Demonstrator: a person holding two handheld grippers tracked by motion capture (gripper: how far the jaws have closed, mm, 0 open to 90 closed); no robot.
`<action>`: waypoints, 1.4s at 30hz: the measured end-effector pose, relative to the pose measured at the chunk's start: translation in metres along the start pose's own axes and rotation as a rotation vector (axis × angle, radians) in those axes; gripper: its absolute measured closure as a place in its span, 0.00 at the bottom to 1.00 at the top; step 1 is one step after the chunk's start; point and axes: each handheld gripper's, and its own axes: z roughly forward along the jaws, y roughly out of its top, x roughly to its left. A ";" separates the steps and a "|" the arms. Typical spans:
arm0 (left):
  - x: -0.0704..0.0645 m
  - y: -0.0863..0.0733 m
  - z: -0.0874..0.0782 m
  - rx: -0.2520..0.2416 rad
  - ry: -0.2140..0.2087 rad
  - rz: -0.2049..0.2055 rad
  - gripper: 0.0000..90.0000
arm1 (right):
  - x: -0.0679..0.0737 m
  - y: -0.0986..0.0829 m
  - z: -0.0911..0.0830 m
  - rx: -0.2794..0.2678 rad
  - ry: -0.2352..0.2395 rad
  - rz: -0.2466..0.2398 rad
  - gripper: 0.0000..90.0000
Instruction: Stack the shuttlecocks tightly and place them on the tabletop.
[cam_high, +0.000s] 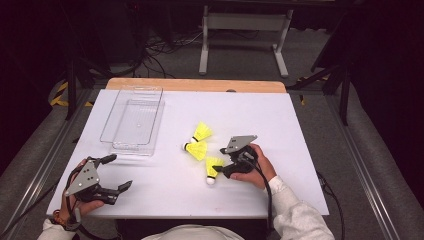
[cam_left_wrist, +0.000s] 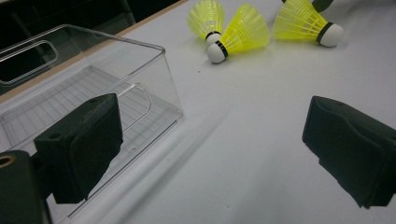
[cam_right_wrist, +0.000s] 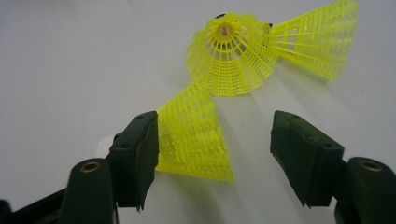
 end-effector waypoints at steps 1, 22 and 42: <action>0.000 0.000 0.001 0.000 -0.002 0.002 0.07 | 0.000 0.000 0.000 -0.001 0.000 0.001 0.38; -0.002 0.000 0.004 0.031 -0.001 0.014 0.07 | 0.000 -0.001 -0.006 -0.010 0.075 -0.022 0.72; -0.003 0.001 0.006 0.040 -0.008 0.013 0.07 | -0.007 -0.002 -0.039 -0.163 0.094 -0.004 1.00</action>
